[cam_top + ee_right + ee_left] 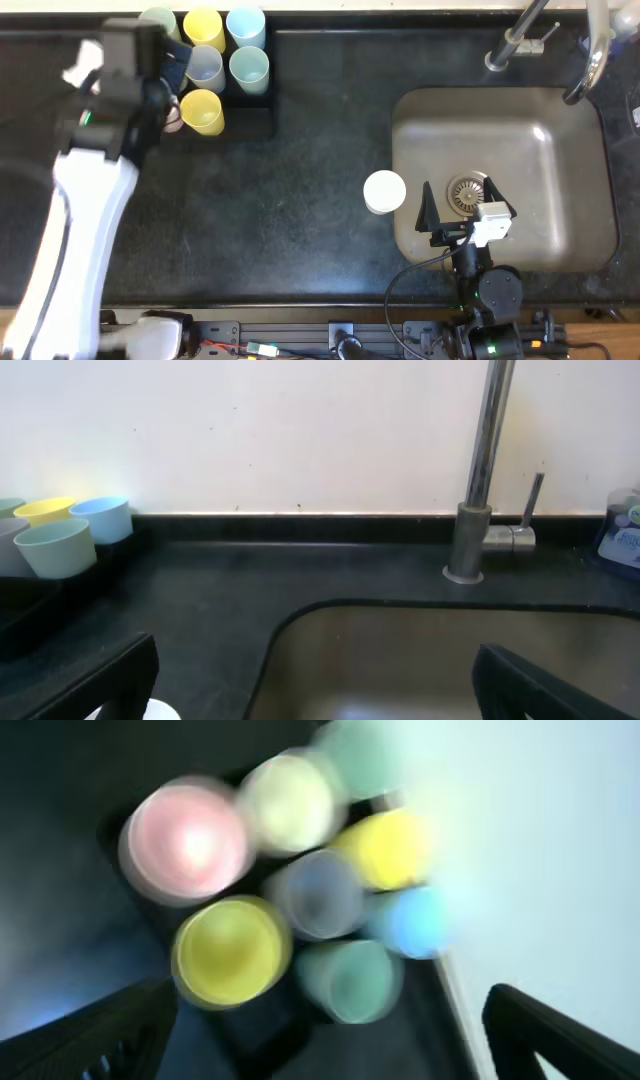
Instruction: Store Cups
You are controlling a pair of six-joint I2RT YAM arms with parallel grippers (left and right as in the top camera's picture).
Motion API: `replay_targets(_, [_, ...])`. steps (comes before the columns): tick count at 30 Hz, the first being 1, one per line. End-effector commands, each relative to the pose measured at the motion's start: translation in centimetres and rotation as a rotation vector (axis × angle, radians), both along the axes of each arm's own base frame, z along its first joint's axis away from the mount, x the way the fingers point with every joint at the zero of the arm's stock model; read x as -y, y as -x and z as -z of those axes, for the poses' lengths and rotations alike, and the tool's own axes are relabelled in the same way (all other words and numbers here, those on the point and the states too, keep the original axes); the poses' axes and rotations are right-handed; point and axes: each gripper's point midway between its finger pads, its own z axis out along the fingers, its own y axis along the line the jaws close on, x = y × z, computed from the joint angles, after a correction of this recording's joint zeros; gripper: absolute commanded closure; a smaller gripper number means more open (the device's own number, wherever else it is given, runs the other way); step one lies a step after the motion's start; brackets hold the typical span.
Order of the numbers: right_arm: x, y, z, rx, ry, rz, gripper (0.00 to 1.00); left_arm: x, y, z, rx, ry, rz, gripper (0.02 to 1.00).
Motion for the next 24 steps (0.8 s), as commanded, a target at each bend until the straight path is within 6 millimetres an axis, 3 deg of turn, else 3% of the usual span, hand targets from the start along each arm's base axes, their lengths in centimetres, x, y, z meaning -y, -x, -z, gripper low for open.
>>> replay_targets(1, [0.1,0.0,0.3,0.001,0.0,0.002,0.003,-1.2,2.7,-9.0,0.264,-0.484,0.333,0.018])
replay_targets(5, [0.1,0.0,0.3,0.001,0.0,0.002,0.003,-2.0,6.3,-13.7,0.436,-0.692,0.394,0.018])
replay_targets(9, [0.1,0.0,0.3,0.001,0.0,0.002,0.003,-3.1,10.2,-15.1,0.569,-0.764,0.38,0.018])
replay_targets(12, [0.1,0.0,0.3,0.001,0.0,0.002,0.003,-4.1,13.2,-14.1,0.623,-0.787,0.332,0.018])
replay_targets(15, [0.1,0.0,0.3,0.001,0.0,0.002,0.005,-3.6,15.3,-12.4,0.67,-0.827,0.351,0.018])
replay_targets(24, [0.1,0.0,0.3,0.001,0.0,0.002,0.003,-0.6,18.7,-7.3,0.901,-0.897,0.447,0.018])
